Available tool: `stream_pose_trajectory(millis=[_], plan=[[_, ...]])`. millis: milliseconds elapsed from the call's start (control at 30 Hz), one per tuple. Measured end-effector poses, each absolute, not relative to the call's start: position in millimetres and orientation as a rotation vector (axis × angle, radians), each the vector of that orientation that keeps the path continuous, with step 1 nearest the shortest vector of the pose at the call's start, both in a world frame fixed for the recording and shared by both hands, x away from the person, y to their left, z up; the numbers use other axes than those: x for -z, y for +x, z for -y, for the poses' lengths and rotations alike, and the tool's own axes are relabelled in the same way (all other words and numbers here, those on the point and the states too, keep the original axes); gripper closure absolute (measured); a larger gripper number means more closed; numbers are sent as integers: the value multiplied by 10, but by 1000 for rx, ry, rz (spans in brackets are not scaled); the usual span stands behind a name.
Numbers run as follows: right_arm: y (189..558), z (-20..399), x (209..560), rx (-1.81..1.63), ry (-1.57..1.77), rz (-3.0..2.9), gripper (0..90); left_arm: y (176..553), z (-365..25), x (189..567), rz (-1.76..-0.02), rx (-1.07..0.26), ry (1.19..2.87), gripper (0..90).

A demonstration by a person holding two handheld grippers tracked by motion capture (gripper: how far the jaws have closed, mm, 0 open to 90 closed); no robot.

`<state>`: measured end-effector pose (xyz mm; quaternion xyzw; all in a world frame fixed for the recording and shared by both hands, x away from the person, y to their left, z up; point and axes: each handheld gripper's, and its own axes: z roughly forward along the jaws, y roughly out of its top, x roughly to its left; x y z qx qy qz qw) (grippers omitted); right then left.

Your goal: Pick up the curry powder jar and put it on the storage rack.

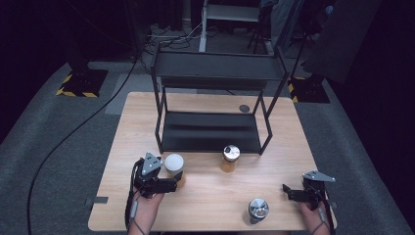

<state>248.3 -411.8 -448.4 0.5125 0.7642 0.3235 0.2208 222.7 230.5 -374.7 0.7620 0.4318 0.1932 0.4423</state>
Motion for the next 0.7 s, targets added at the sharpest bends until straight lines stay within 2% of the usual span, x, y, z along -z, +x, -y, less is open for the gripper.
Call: stream_pose_trajectory(millis=[233, 700], plan=[[2482, 4116, 4485, -894, 1418, -2111, 1, 2314, -2257, 3766, -1070, -472, 1906, 105], [2477, 4101, 4484, -888, 1433, -2098, 1, 2399, -2187, 3769, -1093, -487, 1942, 189]])
